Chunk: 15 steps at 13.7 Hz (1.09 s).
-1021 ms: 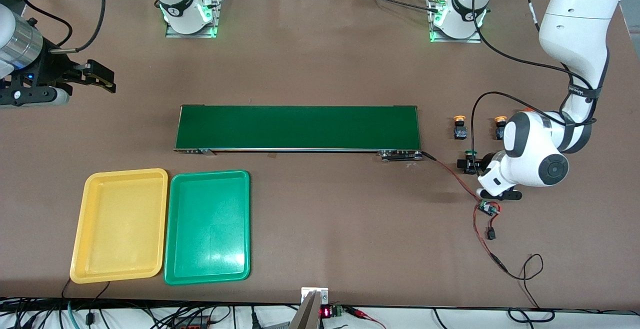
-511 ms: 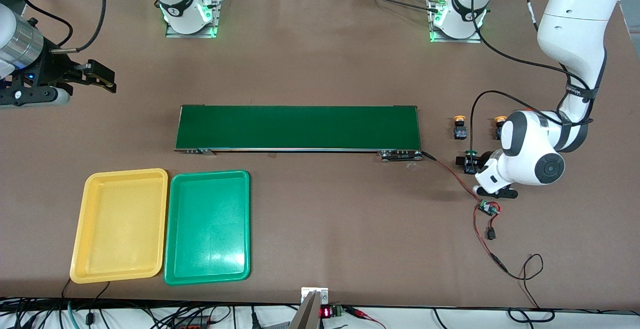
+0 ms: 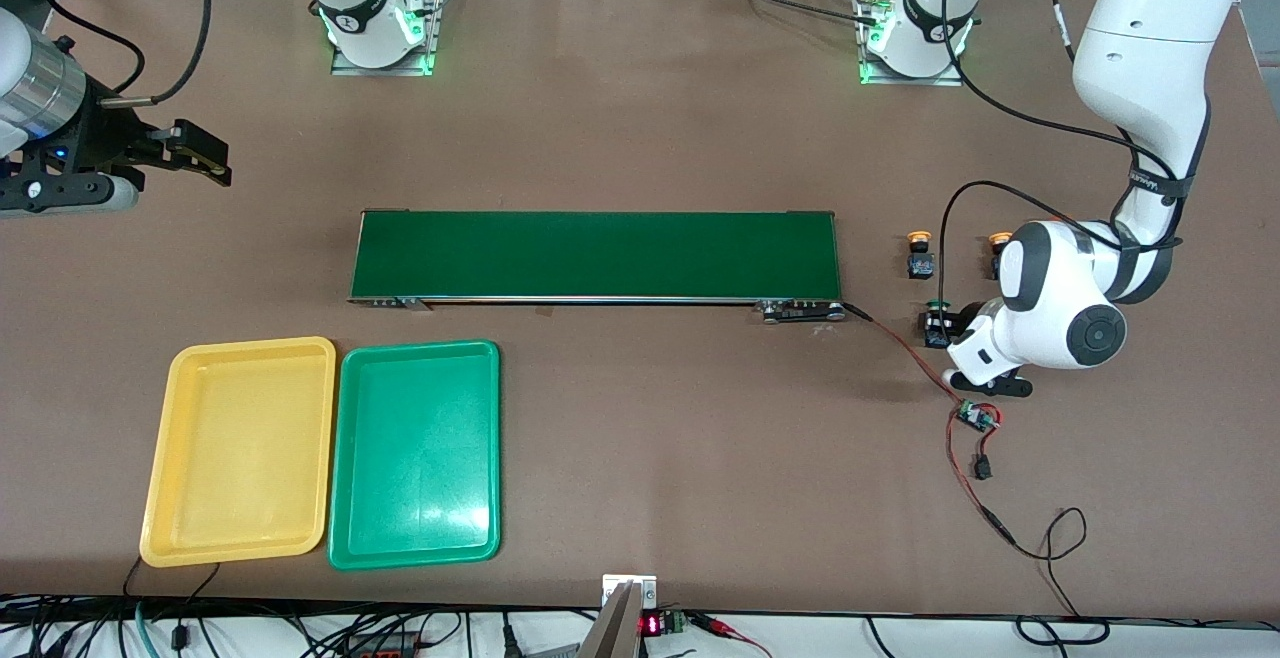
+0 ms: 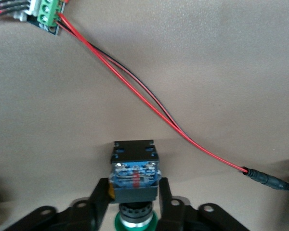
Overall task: Sort buttons by color to trays
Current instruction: 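Carry the green button onto the conveyor belt and release it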
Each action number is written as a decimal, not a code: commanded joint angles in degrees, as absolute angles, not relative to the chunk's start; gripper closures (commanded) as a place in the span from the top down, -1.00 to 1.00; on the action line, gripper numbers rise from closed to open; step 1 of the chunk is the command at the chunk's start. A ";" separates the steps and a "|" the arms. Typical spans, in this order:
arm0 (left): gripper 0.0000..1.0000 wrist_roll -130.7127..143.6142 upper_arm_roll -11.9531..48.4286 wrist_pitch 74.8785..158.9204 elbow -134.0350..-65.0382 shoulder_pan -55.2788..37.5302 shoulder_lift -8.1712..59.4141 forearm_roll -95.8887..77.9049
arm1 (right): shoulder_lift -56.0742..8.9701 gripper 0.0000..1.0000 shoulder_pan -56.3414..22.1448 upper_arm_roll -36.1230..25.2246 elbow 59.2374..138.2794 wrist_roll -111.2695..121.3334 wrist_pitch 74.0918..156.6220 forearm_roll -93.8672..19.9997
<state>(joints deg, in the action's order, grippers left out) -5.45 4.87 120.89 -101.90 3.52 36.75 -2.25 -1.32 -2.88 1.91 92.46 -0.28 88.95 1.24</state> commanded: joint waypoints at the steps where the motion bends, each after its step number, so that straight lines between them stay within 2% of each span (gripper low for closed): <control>1: -0.41 -6.50 4.83 121.46 -102.39 3.78 36.56 -1.05 | -1.58 1.00 -2.55 2.02 91.93 0.09 88.68 2.20; 3: -0.64 -6.42 4.83 121.38 -102.22 3.78 36.13 -1.05 | -1.76 1.00 -2.46 2.02 91.93 0.09 88.77 2.20; 5: -0.71 -6.07 4.83 120.33 -101.69 3.78 34.03 -1.14 | -1.76 1.00 -2.55 1.93 91.85 0.09 88.68 2.29; 10: -0.77 -5.45 8.08 113.91 -101.86 2.99 27.08 -1.23 | -1.67 1.00 -1.15 1.58 91.93 0.88 88.16 2.29; 15: -0.83 -5.45 10.02 113.47 -101.78 2.90 24.96 -1.14 | -1.67 1.00 -0.70 1.58 91.93 0.79 88.16 5.44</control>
<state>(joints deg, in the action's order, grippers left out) -5.49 9.55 113.69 -100.64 2.47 26.29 -2.25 -1.72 -1.06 1.23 92.46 0.13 88.87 3.64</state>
